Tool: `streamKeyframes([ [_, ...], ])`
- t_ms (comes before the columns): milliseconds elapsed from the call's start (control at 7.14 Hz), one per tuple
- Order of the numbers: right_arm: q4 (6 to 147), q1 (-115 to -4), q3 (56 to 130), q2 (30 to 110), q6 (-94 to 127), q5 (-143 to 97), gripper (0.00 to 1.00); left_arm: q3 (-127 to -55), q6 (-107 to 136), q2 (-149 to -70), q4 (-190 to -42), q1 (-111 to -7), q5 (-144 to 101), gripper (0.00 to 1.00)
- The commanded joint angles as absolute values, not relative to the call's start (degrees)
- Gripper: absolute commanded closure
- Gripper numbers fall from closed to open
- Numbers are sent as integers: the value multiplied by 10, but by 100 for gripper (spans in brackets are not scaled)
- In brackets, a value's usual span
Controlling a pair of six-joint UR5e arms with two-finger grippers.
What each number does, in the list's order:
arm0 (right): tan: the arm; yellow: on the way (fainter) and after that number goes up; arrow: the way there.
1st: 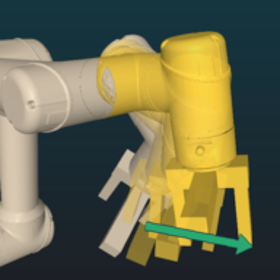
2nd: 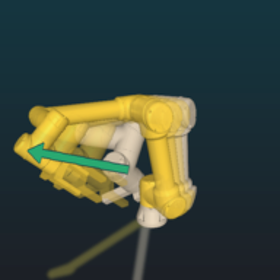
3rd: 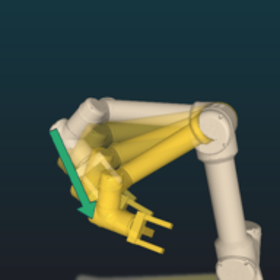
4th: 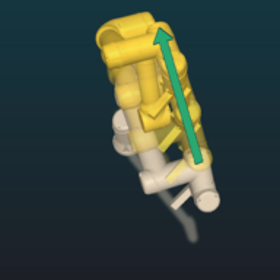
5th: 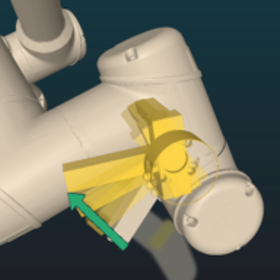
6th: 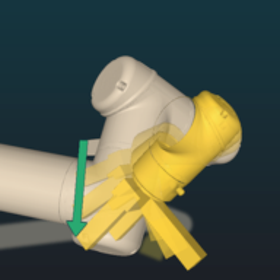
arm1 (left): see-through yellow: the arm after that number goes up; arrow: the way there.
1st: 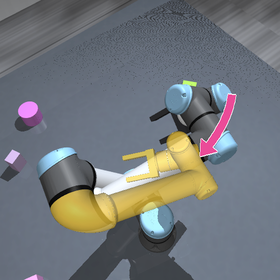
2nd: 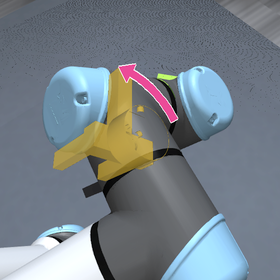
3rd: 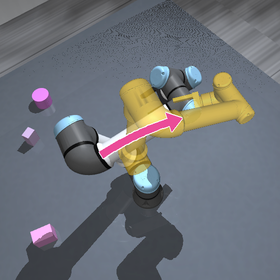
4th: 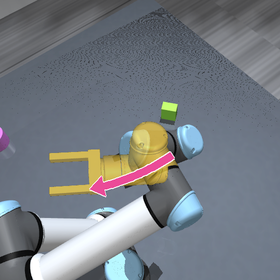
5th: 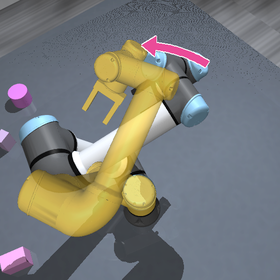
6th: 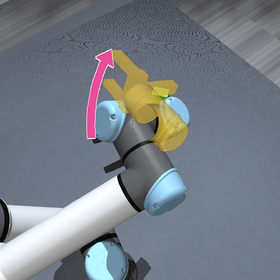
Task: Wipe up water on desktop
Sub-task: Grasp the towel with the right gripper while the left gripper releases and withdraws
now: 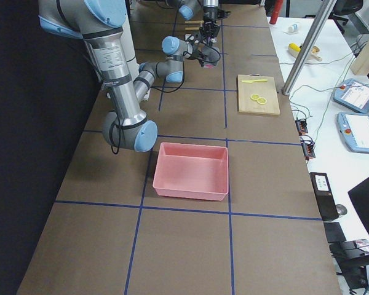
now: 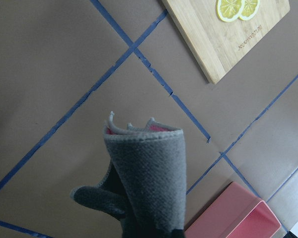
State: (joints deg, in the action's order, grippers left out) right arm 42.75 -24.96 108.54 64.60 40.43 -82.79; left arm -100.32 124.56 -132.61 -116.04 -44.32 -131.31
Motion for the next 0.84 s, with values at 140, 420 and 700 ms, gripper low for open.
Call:
streamKeyframes([
  [140,427,-251,1093,653,404,-829,100,-1007,1245,-1320,-1159,-451,-1319,0],
  [420,503,-255,1172,717,404,-824,100,-1008,1222,-1295,-1158,-502,-1366,0],
  [700,676,-253,1213,712,403,-771,100,-1034,1172,-1241,-1157,-555,-1426,0],
])
